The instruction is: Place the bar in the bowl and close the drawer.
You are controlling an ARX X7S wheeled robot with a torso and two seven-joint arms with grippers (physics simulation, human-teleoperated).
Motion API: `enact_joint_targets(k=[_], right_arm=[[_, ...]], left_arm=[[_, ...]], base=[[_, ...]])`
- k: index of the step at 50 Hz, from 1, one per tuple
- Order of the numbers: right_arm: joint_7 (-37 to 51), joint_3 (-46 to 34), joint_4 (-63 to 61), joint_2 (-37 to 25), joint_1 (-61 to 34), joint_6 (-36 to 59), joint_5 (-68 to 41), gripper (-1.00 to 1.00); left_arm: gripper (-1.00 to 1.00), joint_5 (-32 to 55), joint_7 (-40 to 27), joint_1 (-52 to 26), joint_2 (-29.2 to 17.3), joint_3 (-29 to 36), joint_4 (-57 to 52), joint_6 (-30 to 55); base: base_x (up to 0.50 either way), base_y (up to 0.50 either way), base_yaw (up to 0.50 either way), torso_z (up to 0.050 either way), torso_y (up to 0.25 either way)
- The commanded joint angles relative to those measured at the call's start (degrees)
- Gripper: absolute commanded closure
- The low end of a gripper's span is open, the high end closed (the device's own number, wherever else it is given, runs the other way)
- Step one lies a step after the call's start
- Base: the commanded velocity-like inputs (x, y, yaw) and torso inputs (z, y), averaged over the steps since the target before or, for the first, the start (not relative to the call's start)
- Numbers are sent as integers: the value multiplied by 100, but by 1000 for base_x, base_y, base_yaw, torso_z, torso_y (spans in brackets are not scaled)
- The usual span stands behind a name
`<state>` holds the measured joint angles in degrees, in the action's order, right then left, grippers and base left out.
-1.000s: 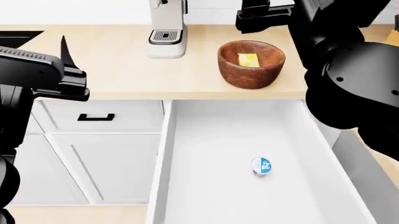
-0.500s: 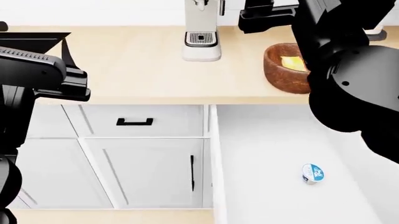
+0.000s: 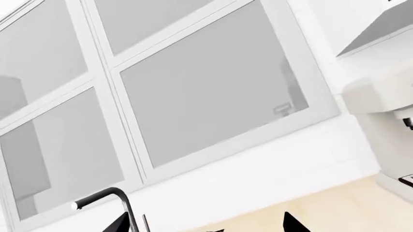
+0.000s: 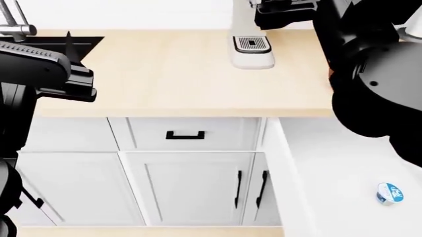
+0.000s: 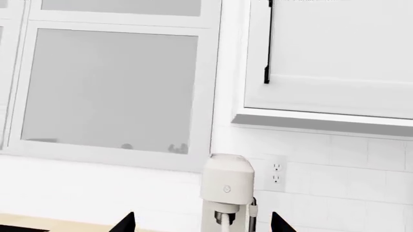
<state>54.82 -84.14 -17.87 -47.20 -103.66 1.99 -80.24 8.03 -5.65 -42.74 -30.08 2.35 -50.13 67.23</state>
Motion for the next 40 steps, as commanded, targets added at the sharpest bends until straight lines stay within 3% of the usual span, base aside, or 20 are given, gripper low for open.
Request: enact_joint_targets(k=[1,16,40], right_arm=[[29,27,-83,-103,-9,51,-20,-100],[53,76,-129,-165,30,39,-22,-100],[-7,150,-40,-128,120,-28,17,-100]], left_arm=[[-100,6,37,-638,11,429,295,7],[-100,81,146,-1191,-6,691,266,226],[-100,70,83,-1065,15,777,327,54]], base=[[102,469,0,0,0],[114,408,0,0,0],[213,8,0,0,1]])
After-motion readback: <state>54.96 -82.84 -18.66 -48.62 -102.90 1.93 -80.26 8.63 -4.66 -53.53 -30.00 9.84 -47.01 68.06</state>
